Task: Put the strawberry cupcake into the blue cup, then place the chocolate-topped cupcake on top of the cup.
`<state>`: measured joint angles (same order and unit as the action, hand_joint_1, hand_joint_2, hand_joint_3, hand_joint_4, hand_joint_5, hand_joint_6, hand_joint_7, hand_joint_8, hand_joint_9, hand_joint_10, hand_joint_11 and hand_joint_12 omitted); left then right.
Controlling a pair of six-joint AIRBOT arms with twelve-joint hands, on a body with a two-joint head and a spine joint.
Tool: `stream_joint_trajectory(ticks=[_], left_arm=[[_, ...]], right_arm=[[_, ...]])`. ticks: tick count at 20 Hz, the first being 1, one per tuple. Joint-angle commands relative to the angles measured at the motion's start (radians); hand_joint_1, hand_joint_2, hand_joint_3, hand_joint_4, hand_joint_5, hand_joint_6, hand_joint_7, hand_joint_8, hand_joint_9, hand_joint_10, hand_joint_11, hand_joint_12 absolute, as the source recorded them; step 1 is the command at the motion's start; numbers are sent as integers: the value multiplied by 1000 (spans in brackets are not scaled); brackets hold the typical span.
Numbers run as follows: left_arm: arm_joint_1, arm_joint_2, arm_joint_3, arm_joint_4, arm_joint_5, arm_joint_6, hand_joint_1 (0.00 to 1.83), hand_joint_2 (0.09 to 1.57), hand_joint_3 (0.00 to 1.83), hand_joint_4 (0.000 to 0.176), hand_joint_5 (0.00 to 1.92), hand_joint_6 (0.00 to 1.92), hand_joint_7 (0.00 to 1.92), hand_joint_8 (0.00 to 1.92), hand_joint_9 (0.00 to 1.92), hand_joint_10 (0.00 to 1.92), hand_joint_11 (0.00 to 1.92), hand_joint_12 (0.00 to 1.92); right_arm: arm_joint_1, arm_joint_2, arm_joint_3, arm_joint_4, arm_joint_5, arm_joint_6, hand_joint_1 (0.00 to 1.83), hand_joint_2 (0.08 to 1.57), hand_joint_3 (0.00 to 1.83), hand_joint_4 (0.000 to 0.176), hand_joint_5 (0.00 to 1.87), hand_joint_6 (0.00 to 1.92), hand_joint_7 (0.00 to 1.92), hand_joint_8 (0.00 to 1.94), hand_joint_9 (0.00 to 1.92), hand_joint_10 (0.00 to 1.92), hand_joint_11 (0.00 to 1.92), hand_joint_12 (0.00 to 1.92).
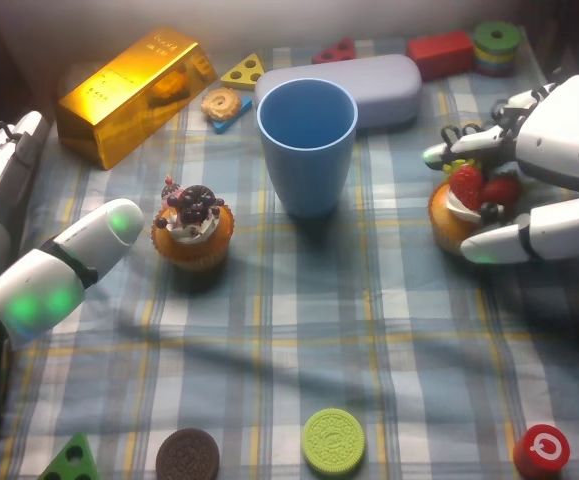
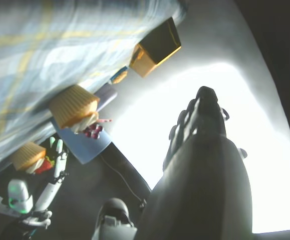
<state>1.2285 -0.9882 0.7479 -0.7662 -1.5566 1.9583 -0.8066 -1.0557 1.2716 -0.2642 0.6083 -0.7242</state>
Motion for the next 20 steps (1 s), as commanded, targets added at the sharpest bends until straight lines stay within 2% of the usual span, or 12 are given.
stream_joint_trajectory(ticks=[1, 6, 7, 8, 9, 10, 11, 12, 13, 17, 18, 20], left_arm=[[0, -1, 2, 45, -115, -6, 0, 936, 4, 47, 67, 1, 58, 2, 0, 0, 0, 0], [0, -1, 1, 45, -115, -7, 0, 936, 3, 66, 60, 1, 54, 2, 0, 0, 0, 0], [0, -1, 2, 45, -115, -7, 0, 938, 4, 63, 65, 3, 58, 3, 2, 1, 0, 0], [0, -1, 2, 45, -115, -7, 0, 936, 2, 74, 65, 3, 56, 2, 0, 0, 0, 0], [0, -1, 2, 45, -115, -6, 0, 936, 2, 65, 66, 3, 58, 3, 0, 0, 0, 0], [0, 0, 2, 45, -115, -6, 0, 930, 0, 58, 78, 7, 69, 6, 5, 2, 0, 0], [0, 0, 2, 45, -115, -6, 0, 935, 1, 61, 76, 6, 70, 6, 7, 2, 0, 0], [0, 0, 2, 45, -114, -6, 0, 939, 3, 55, 86, 9, 68, 5, 5, 1, 0, 0], [0, 0, 2, 45, -113, -6, 0, 935, 1, 45, 88, 8, 74, 6, 18, 7, 0, 0], [0, 0, 2, 45, -112, -6, 0, 953, 8, 56, 70, 0, 58, 0, 1, 0, 0, 0], [0, 0, 2, 45, -112, -6, 0, 944, 3, 57, 74, 2, 63, 2, 0, 0, 0, 0], [0, 0, 2, 45, -108, -6, 0, 925, 0, 79, 64, 1, 56, 0, 0, 0, 0, 0]], right_arm=[[12, -2, 3, 19, 85, -3, 665, 1200, 0, 0, 777, 3, 1183, 4, 1173, 392, 800, 1489], [20, 1, 3, 21, 92, -3, 776, 1196, 1, 0, 877, 0, 1183, 6, 1102, 580, 774, 1478], [22, 3, 2, 21, 95, -3, 937, 1201, 10, 21, 821, 990, 1127, 8, 1084, 431, 760, 1375], [26, 6, 1, 21, 98, -3, 967, 1223, 4, 33, 775, 1247, 1127, 4, 1121, 328, 766, 1325], [29, 9, 0, 21, 101, -3, 948, 1234, 1, 77, 755, 1314, 1138, 2, 1166, 244, 795, 1297], [37, 15, -2, 21, 103, -3, 949, 1238, 0, 72, 748, 1332, 1092, 0, 1139, 147, 740, 1248], [44, 22, -4, 21, 106, -3, 804, 1216, 0, 0, 744, 542, 1067, 0, 1138, 89, 732, 1196], [50, 31, -11, 21, 112, -3, 971, 1216, 0, 0, 785, 1113, 1065, 1, 1135, 46, 760, 1084], [53, 40, -18, 21, 118, -3, 988, 1229, 0, 0, 769, 1271, 1076, 2, 1144, 28, 735, 1113], [66, 55, -32, 21, 131, -3, 1009, 1230, 0, 0, 770, 1303, 1131, 6, 1203, 26, 710, 1255], [71, 59, -35, 21, 131, -3, 998, 1216, 0, 17, 795, 1265, 1151, 11, 1197, 21, 695, 1261], [89, 69, -43, 20, 133, -2, 998, 1222, 1, 2, 781, 1286, 1175, 12, 1228, 29, 727, 1275]])
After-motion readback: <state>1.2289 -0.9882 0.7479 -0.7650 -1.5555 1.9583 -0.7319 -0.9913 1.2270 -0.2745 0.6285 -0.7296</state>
